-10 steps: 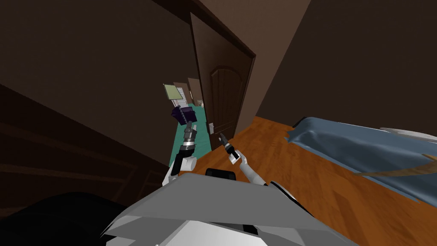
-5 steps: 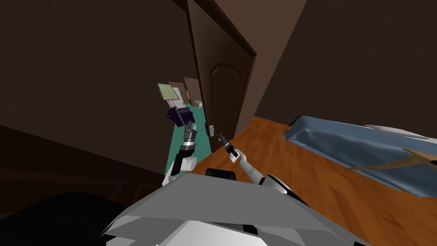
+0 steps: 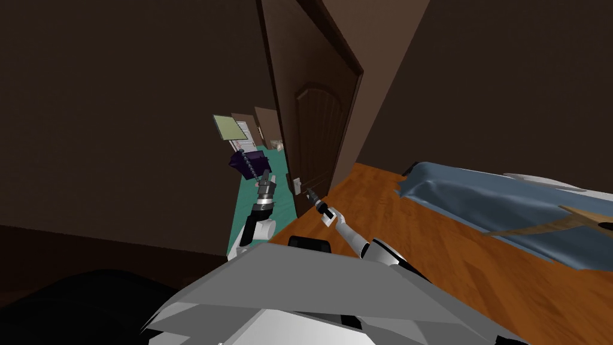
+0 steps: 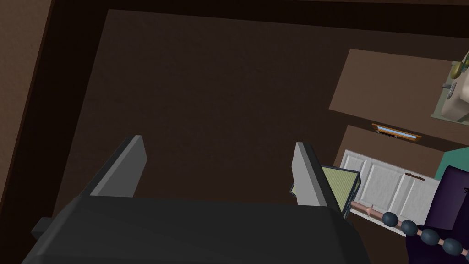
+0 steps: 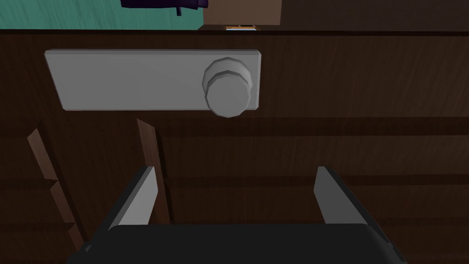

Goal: Pull the door open

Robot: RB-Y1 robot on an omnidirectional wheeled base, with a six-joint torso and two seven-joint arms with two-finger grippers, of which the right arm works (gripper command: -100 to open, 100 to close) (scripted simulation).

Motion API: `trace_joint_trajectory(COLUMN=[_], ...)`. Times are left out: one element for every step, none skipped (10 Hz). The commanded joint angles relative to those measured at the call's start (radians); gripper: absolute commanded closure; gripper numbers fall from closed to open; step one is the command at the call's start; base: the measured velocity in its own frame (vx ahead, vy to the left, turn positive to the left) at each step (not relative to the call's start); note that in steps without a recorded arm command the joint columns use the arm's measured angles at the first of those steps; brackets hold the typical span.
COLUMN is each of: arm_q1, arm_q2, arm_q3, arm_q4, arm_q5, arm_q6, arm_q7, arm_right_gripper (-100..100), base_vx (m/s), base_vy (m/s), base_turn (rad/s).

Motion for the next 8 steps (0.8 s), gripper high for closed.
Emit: trace_joint_trajectory(arm_q1=[-0.006, -0.006, -0.008, -0.012, -0.015, -0.020, -0.023, -0.023], arm_q2=[-0.028, -0.028, -0.037, -0.058, -0.069, -0.094, -0.106, -0.106], arm_q3=[-0.011, -0.011, -0.015, -0.023, -0.028, -0.038, -0.043, -0.043], arm_q4=[0.025, 0.025, 0.033, 0.052, 0.062, 0.084, 0.096, 0.096], arm_q5=[-0.008, -0.008, -0.011, -0.017, -0.020, -0.027, -0.031, -0.031], arm_q6=[-0.025, -0.025, -0.033, -0.052, -0.062, -0.084, -0.096, -0.096], arm_q7=[-0.018, -0.018, -0.023, -0.037, -0.044, -0.060, -0.068, -0.068], arm_right_gripper=[-100, -100, -100, -100, -100, -100, -100, -100], base_vx=[0.028, 0.020, -0.002, -0.009, 0.010, 0.031, 0.028, 0.028], base_vy=[0.137, 0.156, 0.106, 0.128, 0.131, 0.135, 0.124, 0.078], base_turn=[0.174, 0.069, 0.033, 0.159, 0.117, 0.164, 0.120, 0.031])
